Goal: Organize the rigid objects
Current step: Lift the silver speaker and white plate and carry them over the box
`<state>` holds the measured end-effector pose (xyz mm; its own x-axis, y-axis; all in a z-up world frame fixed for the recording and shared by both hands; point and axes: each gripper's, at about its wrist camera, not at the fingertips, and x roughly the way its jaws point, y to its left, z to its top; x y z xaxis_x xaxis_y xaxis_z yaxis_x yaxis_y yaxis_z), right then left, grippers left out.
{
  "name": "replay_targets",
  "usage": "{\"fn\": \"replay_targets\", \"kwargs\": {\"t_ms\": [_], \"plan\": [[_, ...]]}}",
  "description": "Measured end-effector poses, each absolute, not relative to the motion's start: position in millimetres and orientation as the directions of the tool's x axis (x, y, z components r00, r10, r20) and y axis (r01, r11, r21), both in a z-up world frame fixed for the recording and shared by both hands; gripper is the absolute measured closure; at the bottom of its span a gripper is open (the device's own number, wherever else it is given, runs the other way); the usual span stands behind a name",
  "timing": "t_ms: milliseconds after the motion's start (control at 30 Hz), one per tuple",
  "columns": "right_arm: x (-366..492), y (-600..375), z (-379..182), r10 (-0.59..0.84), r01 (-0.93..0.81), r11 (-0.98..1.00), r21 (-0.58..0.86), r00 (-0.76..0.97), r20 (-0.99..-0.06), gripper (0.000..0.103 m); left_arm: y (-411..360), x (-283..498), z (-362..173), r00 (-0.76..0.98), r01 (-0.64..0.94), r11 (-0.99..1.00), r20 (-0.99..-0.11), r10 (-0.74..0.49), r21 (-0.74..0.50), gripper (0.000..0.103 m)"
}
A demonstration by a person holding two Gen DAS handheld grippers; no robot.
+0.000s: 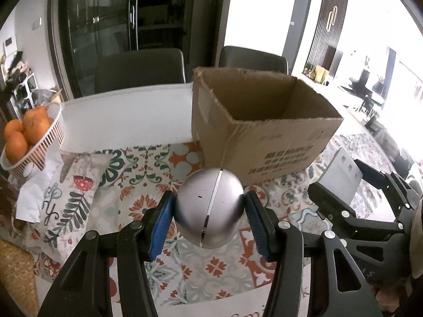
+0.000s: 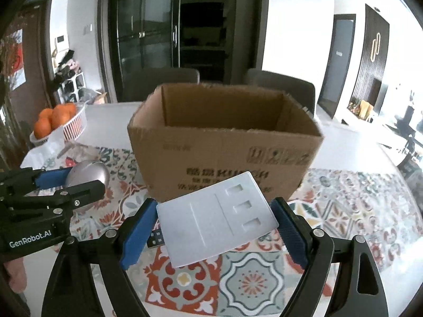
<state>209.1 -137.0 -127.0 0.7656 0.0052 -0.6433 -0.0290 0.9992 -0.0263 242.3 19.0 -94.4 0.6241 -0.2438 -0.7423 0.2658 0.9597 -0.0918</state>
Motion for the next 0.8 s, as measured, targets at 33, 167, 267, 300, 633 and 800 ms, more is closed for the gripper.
{"fn": "replay_targets", "kwargs": {"t_ms": [33, 167, 267, 300, 633, 800], "plan": [[206.2, -140.4, -121.5, 0.004, -0.027, 0.999, -0.026, 0.771, -0.636, 0.015, 17.5, 240.0, -91.1, 0.628, 0.266, 0.960, -0.739, -0.245, -0.093, 0.049], [201.1, -145.4, -107.0, 0.000, -0.018, 1.000, -0.024, 0.787, -0.618, 0.015, 11.9, 230.5, -76.7, 0.645, 0.258, 0.961, -0.723, -0.247, -0.098, 0.049], [193.6, -152.4, -95.1, -0.003, -0.016, 1.000, -0.025, 0.799, -0.601, 0.015, 7.0, 224.3, -67.6, 0.657, 0.253, 0.962, -0.713, -0.247, -0.101, 0.049], [191.7, -154.6, -91.1, -0.006, -0.012, 1.000, -0.027, 0.803, -0.596, 0.015, 5.4, 222.4, -65.0, 0.661, 0.251, 0.963, -0.709, -0.246, -0.100, 0.049], [179.3, -168.0, -63.3, -0.001, -0.013, 1.000, -0.020, 0.829, -0.559, 0.015, -10.8, 210.2, -35.9, 0.707, 0.224, 0.971, -0.671, -0.222, -0.085, 0.049], [177.0, -177.4, -49.8, 0.005, -0.017, 1.000, -0.017, 0.843, -0.538, 0.015, -19.0, 211.6, -23.1, 0.727, 0.213, 0.974, -0.653, -0.211, -0.078, 0.049]]}}
